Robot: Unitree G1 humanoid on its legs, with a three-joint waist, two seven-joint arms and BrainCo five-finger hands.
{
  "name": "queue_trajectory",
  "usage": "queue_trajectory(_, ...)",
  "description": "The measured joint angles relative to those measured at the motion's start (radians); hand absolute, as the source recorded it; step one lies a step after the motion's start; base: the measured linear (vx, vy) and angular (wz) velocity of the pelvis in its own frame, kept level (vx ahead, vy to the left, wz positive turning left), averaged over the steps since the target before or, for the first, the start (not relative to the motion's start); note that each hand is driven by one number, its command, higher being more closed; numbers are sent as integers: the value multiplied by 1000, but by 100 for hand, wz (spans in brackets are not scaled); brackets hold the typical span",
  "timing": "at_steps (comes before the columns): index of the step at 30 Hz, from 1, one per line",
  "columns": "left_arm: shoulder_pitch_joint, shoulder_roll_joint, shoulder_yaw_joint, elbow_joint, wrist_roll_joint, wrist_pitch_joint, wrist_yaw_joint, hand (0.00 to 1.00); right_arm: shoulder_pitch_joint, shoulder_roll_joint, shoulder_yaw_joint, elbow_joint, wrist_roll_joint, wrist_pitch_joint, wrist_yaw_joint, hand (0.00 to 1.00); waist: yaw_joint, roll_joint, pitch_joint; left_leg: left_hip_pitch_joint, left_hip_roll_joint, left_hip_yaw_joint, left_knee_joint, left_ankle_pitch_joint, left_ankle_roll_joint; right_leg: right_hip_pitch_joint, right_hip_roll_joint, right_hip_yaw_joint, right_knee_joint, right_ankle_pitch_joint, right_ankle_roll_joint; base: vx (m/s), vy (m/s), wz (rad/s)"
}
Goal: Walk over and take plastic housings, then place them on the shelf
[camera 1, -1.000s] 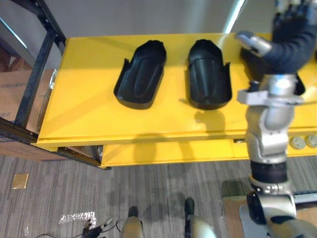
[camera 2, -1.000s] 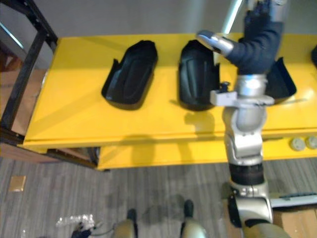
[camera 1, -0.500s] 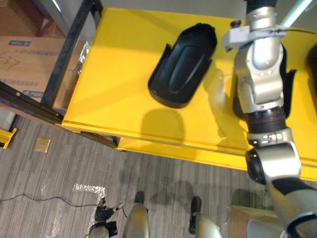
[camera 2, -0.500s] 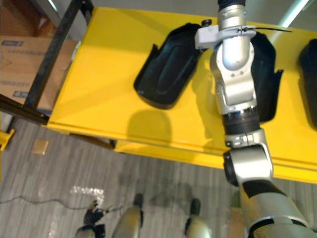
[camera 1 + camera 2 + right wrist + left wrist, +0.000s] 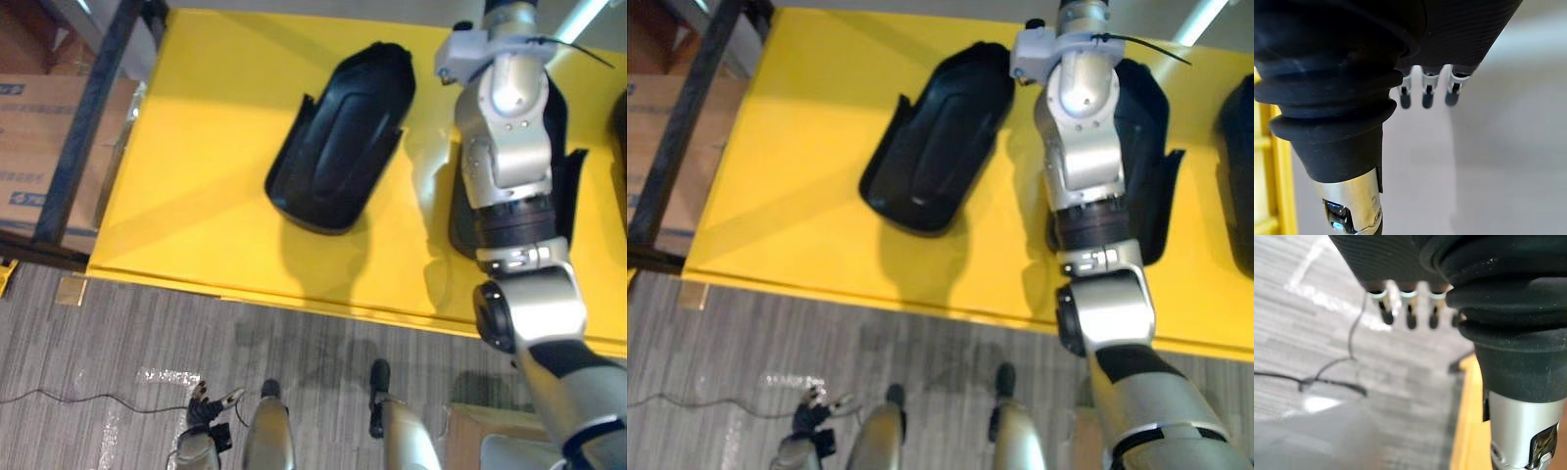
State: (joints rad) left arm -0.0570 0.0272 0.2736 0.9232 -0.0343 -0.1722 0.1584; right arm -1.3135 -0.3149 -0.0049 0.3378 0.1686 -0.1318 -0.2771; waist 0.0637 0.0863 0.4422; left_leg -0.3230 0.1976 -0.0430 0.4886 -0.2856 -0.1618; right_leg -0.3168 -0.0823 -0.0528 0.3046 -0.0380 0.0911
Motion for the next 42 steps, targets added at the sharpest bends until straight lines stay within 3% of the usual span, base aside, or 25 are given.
queue_trajectory(1,-24,19,-15,-2,-6,0,5,0,23,3,-27,-90,-33,-4,-13,0,1,-15,23,-1,-14,11,34,-23,5,-29,-10,14,75,-42,19,9,155,-8)
queue_trajectory(3,-44,34,-22,-10,-7,0,18,0,33,27,-36,-146,-69,-9,-25,0,7,-25,33,-35,-21,30,105,-23,5,-65,-21,30,133,-50,14,-24,127,-11)
queue_trajectory(7,-53,42,-40,-44,-6,-1,36,0,72,107,7,-272,-130,-13,-30,0,15,-23,46,-63,-18,57,207,-23,4,-107,-22,60,212,-53,10,0,72,-27)
queue_trajectory(13,-70,-2,-59,-49,-4,0,35,0,200,125,6,-442,-155,-42,-33,0,5,-22,45,-82,-19,109,305,-22,3,-153,-45,88,305,-83,4,40,56,-22)
queue_trajectory(14,-74,-15,-50,-49,-3,0,35,0,220,138,7,-475,-156,-47,-35,0,0,-23,45,-144,-12,104,401,-34,-32,-157,-51,106,319,-92,-1,37,114,-5)
queue_trajectory(15,-88,-28,-53,-48,-2,0,34,0,243,137,-15,-517,-168,-59,-47,0,-9,-21,44,-178,-2,110,320,-93,-12,-163,-59,110,342,-102,5,47,167,8)
queue_trajectory(16,-91,-38,-57,-51,0,1,35,0,270,133,-25,-560,-175,-62,-52,0,-18,-17,42,-155,10,128,180,-44,35,-177,-67,108,398,-119,31,31,158,18)
queue_trajectory(18,-98,-42,-61,-53,4,3,35,0,339,139,-16,-634,-184,-72,-50,0,-12,-34,38,-156,-9,151,248,-45,52,-218,-98,112,490,-145,59,19,120,8)
queue_trajectory(21,-97,-36,-50,-65,4,3,38,0,440,146,8,-761,-183,-98,-42,0,-5,-47,31,-154,-16,173,312,-54,56,-201,-107,105,440,-172,63,46,21,-9)
queue_trajectory(25,-86,-57,-27,-73,7,3,36,0,630,78,-133,-935,-145,-150,-23,0,-40,-36,17,-144,5,166,320,-63,43,-171,-98,81,409,-172,64,40,-9,-17)
queue_trajectory(27,-84,-82,-27,-66,12,3,34,0,728,55,-234,-985,-111,-175,-13,0,-46,-37,-2,-119,10,172,312,-68,38,-150,-94,78,398,-172,64,8,18,-11)
queue_trajectory(33,-2,-92,-27,-56,13,-1,13,0,1026,54,-479,-1120,100,-305,83,0,-70,-55,-153,-31,21,193,233,-114,42,-60,-91,48,325,-202,78,-1,1,2)
queue_trajectory(35,22,-91,-23,-53,14,-1,9,0,1097,65,-522,-1136,139,-326,111,0,-76,-77,-173,-17,22,197,243,-134,43,-41,-92,47,314,-238,86,-29,-7,-3)
queue_trajectory(38,72,-95,-17,-34,15,-1,-9,0,1236,90,-574,-1155,188,-334,149,0,-82,-90,-222,10,36,219,239,-145,38,-25,-84,53,306,-241,82,-47,3,-14)
queue_trajectory(42,135,-98,-7,-18,16,-2,-12,0,1373,188,-578,-1086,198,-332,145,0,-91,-96,-320,70,43,276,152,-122,35,12,-68,84,200,-196,76,53,20,-33)
